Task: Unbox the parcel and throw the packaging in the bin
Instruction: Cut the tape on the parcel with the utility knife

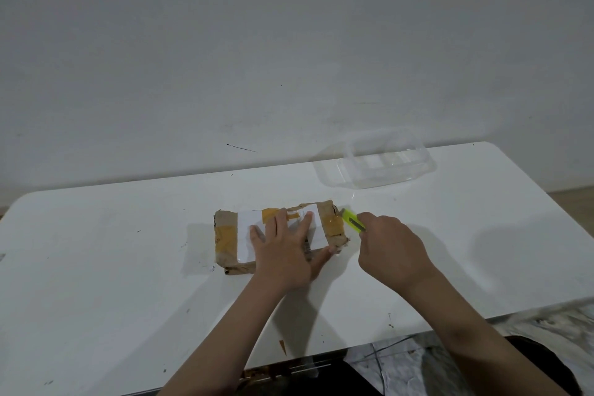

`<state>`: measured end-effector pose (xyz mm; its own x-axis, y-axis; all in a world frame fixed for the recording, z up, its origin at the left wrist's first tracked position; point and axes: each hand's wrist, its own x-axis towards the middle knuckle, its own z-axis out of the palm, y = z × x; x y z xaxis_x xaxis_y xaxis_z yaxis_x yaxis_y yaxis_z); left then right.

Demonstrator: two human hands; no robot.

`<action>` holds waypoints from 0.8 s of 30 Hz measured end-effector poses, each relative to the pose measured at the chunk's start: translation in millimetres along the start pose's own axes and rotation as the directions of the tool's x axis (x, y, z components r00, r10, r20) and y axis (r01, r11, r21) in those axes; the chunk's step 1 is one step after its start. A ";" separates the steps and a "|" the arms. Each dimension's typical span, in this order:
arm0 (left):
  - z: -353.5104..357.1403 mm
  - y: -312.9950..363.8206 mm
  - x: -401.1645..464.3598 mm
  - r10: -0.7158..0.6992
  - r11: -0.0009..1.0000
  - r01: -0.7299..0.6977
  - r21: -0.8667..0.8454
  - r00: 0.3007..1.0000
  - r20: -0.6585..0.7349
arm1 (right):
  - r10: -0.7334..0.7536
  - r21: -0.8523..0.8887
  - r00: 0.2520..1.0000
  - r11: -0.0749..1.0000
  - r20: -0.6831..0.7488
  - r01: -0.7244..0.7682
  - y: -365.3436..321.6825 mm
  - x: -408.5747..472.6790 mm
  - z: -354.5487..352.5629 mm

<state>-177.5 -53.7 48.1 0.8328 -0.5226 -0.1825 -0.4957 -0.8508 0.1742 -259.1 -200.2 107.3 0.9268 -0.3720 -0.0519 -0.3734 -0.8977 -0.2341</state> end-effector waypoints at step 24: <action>2.1 -1.0 0.2 0.010 1.000 -0.010 -0.015 1.000 -0.011 | -0.008 0.025 1.000 1.000 0.022 0.008 -3.3 4.0 4.6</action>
<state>-177.4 -53.1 45.9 0.8304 -0.5306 -0.1701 -0.5007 -0.8445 0.1902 -254.0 -197.7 103.4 0.9304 -0.3595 -0.0710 -0.3653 -0.8943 -0.2585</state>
